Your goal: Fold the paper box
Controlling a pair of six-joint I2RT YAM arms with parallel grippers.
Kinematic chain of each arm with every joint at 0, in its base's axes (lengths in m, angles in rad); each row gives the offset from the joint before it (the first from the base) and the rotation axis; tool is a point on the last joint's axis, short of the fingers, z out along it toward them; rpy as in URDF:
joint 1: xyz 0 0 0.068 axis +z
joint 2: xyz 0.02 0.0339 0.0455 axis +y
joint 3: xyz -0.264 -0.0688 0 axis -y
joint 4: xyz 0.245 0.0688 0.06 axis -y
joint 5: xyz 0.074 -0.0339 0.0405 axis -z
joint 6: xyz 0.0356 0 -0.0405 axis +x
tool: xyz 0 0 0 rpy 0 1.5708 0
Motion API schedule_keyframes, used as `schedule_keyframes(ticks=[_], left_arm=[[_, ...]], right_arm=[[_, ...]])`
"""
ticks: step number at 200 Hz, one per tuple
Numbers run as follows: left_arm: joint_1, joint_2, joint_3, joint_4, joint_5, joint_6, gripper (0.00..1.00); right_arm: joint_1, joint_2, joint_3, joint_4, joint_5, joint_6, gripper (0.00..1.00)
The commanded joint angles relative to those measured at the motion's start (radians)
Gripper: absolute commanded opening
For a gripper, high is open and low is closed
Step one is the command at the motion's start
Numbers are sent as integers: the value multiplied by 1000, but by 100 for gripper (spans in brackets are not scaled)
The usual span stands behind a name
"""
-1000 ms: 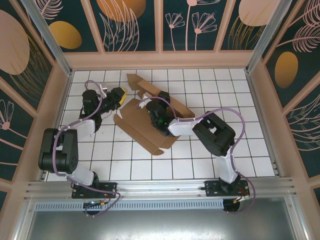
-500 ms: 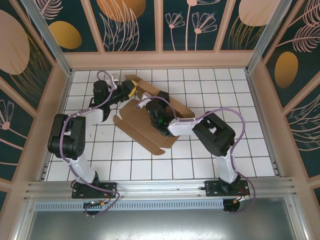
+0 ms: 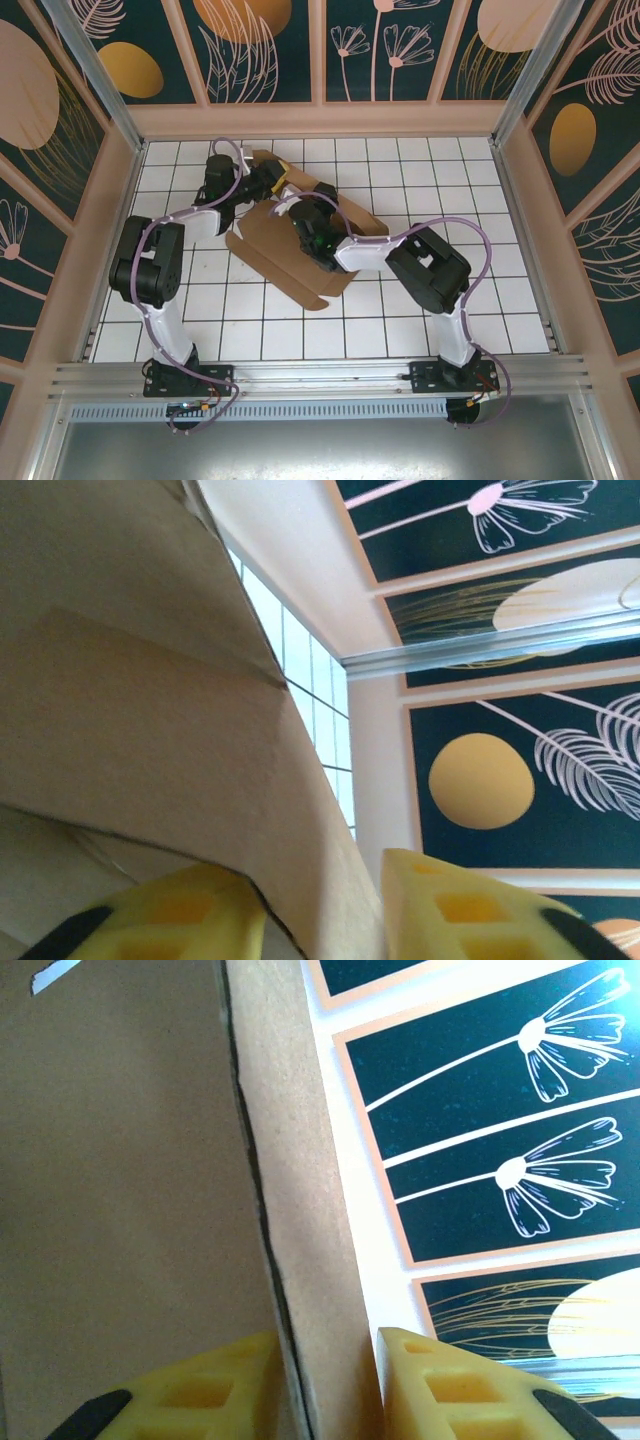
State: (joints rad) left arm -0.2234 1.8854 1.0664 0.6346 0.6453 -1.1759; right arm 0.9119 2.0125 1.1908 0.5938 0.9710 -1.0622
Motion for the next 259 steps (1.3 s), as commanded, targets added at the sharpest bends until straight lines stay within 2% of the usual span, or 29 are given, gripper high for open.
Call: schedule_keyframes(ticks=[1,20,34,53,66,76,87,103,131,151,188,213,239,259], left_arm=[[4,32,16,16,-39,-33,22],[5,44,6,46,-45,-58,13],[4,49,6,50,-47,-62,11],[4,52,5,52,-47,-58,10],[4,49,1,59,-45,-56,9],[4,45,-1,58,-44,-53,9],[4,43,-2,59,-39,-49,9],[4,38,-3,59,-33,-40,9],[5,35,-14,63,-26,-25,9],[5,40,-16,70,-16,-29,10],[4,41,-6,71,-5,-23,11],[4,44,-6,69,0,-19,11],[4,51,-6,78,19,-20,11],[5,51,-6,86,47,-10,19]], right_arm=[[13,-29,9,-142,-59,86,33],[20,-70,19,-267,-115,161,45],[25,-124,49,-420,-197,279,54],[19,-200,150,-713,-415,495,72],[7,-241,207,-843,-549,588,76],[-19,-278,248,-927,-705,671,82],[-63,-307,279,-976,-845,750,83],[-159,-351,270,-960,-980,870,81],[-342,-332,279,-993,-1141,1025,77],[-413,-293,292,-1023,-1279,1057,79],[-430,-235,291,-1050,-1330,1043,81],[-430,-209,286,-1051,-1354,1039,78],[-429,-187,279,-1041,-1326,1047,73],[-429,-163,289,-1056,-1338,1039,69]])
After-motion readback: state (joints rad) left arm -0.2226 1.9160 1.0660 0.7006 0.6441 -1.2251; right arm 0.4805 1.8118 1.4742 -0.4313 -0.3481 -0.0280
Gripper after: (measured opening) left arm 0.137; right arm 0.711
